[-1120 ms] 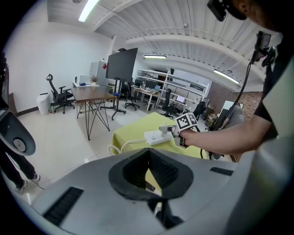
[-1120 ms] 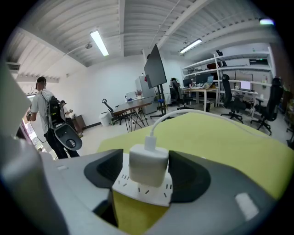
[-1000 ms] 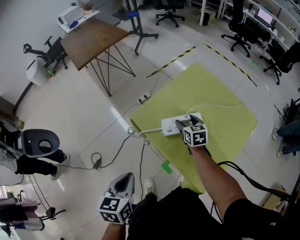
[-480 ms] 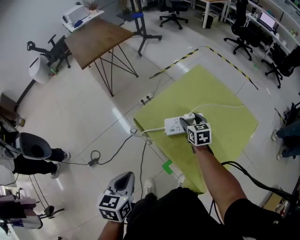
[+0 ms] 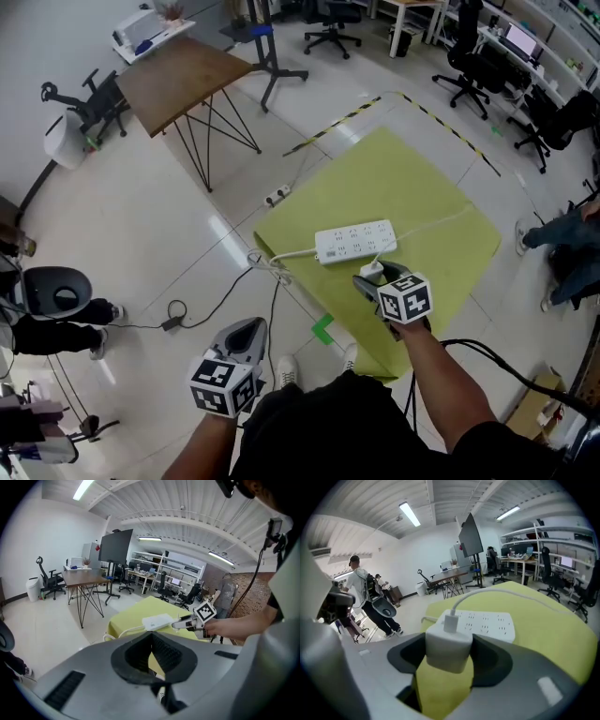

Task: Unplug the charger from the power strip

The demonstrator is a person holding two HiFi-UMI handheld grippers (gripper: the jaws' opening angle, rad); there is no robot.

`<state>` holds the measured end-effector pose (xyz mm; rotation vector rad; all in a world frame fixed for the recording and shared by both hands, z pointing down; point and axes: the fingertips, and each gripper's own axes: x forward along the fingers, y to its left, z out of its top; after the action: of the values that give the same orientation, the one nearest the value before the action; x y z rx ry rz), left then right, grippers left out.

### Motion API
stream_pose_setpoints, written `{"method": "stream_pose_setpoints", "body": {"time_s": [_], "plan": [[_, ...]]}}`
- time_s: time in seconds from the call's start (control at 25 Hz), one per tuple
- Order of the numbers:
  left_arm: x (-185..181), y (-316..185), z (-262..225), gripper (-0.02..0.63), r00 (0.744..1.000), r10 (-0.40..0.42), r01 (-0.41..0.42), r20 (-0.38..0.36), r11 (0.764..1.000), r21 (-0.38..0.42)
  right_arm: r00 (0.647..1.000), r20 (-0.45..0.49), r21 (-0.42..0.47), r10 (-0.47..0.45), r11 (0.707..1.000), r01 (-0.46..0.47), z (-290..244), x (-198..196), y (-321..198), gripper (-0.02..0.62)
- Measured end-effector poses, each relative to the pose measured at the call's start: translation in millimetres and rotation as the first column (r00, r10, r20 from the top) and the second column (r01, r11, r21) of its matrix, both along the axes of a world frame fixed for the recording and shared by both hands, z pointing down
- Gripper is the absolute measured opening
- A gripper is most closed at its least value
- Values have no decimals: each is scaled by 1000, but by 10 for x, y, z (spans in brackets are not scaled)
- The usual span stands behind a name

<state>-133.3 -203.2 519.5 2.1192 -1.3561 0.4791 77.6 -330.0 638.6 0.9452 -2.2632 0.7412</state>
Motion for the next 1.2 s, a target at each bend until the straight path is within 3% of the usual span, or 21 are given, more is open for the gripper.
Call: {"method": "stream_pose_setpoints", "body": {"time_s": [0.4,0.68,0.88,1.2], "plan": [[318,-175,-13,6,992,126,-125,-21,992,20,990,-132,-83,-56,996,45,256,344,754,285],[569,-156,37,6,980,197,-197,-35,980,12,949,-299,-189,-100,981,44,579,559,1013,287],[584,-119,2,6,979,201,-200,-34,980,17,919,-375,-218,-124,975,42,704,568,1014,289],[419,-28,4,6,988,155,-155,-22,988,22,909,-397,-185,-125,981,54,887,492,900,296]]}}
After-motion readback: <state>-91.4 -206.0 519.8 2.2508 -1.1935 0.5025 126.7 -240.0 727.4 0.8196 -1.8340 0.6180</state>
